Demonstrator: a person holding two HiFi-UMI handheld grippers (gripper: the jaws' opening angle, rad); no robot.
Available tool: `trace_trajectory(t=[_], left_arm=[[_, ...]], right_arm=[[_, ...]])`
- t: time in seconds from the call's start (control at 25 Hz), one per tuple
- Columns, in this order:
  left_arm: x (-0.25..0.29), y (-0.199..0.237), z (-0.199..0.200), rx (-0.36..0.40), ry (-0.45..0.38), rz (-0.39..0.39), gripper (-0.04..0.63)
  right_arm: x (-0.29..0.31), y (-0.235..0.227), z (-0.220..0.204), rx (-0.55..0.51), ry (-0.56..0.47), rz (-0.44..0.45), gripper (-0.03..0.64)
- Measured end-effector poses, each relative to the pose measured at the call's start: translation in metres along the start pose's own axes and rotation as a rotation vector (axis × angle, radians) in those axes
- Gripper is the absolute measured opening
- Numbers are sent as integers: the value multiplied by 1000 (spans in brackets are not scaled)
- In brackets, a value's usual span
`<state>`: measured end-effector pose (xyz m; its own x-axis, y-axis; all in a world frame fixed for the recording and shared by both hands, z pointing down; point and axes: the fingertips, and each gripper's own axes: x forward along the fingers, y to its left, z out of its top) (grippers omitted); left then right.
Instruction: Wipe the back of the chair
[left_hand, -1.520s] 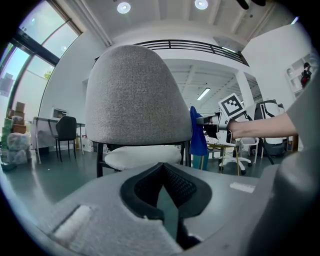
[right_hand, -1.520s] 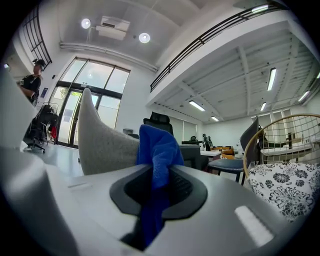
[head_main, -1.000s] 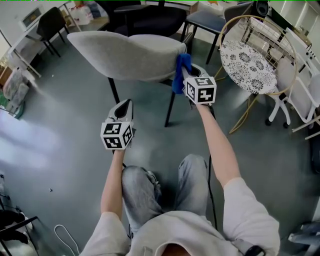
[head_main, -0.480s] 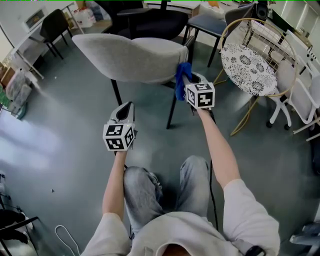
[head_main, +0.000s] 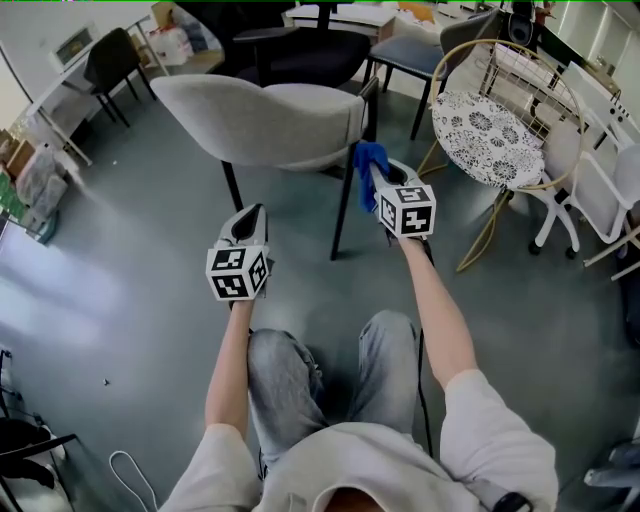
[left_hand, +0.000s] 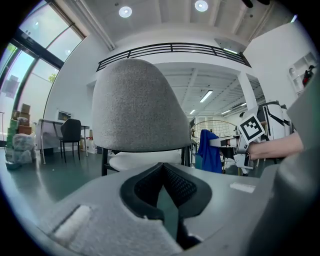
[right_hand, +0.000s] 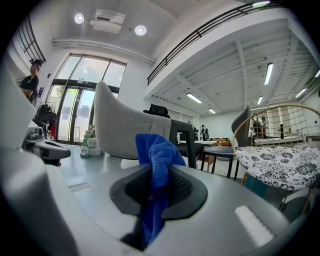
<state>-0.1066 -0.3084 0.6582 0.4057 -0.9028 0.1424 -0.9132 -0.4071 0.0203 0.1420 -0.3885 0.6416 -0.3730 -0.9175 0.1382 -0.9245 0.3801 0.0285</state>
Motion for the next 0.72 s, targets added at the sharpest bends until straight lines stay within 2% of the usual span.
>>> trace_trajectory(t=[0.32,0.72], left_arm=[[-10,-14,8,8,-11,5,5],[-11,-19,9,16,-25,1,5]], right_arm=[[-47,10,8,-37,-40,8,42],[-81,20,-20,-35,-25,10,41]])
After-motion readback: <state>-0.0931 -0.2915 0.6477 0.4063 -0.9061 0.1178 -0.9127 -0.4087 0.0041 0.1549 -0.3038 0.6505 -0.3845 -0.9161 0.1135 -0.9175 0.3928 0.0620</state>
